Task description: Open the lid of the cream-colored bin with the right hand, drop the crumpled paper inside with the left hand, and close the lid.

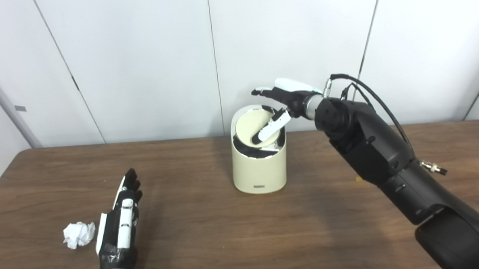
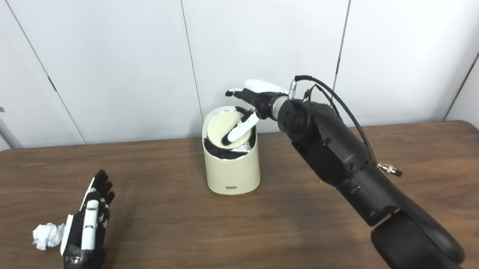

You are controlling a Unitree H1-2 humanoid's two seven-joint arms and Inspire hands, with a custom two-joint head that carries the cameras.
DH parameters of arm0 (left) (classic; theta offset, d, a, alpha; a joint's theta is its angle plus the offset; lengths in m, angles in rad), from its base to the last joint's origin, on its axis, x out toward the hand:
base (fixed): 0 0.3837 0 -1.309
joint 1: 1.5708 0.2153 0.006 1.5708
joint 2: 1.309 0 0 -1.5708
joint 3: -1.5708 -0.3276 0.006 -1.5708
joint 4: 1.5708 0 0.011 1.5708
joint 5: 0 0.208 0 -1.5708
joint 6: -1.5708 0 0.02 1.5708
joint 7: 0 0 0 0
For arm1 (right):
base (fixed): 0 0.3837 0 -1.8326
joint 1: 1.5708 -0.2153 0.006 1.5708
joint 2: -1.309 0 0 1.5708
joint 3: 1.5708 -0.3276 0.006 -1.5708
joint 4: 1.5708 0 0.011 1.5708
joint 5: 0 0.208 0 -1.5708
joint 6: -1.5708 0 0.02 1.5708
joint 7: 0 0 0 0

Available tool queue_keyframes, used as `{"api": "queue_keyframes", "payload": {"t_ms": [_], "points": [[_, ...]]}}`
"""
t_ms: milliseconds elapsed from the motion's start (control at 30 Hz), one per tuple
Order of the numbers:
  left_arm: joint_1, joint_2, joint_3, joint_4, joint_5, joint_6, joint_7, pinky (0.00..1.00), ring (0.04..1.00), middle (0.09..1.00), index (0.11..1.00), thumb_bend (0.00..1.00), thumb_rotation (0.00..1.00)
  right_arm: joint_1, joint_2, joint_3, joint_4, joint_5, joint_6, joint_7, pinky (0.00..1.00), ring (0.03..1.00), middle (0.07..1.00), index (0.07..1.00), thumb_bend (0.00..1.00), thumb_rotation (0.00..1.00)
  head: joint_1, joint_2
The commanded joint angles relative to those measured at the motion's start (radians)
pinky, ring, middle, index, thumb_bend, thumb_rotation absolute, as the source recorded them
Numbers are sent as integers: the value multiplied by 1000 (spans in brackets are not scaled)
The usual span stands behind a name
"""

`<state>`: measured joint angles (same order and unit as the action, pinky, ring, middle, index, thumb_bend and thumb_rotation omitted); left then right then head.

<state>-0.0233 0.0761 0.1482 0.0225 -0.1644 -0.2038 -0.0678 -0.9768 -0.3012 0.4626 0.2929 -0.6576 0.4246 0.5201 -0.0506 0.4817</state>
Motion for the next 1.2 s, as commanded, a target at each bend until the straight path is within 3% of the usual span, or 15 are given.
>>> {"api": "queue_keyframes", "payload": {"t_ms": [0, 700, 900, 1167], "points": [[45, -44, -19, 75, 0, -14, 10, 1000, 1000, 996, 986, 311, 887, -45, -12, 0, -3, -18, -26, -19, 985, 947, 957, 943, 875, 423, -1, 2], [41, -45, -22, 81, -8, -15, 14, 1000, 1000, 997, 983, 345, 856, -17, -22, 4, 24, -16, -47, -28, 1000, 961, 962, 945, 867, 422, -1, 6], [40, -50, -21, 87, -12, -18, 15, 1000, 1000, 993, 978, 350, 842, -14, -24, 4, 32, -14, -59, -31, 1000, 961, 959, 943, 835, 377, 1, 5], [43, -46, -28, 78, -5, -13, 10, 1000, 1000, 1000, 986, 336, 870, -12, -24, -28, -7, 7, -53, -40, 990, 951, 956, 946, 872, 449, 2, 5]]}}
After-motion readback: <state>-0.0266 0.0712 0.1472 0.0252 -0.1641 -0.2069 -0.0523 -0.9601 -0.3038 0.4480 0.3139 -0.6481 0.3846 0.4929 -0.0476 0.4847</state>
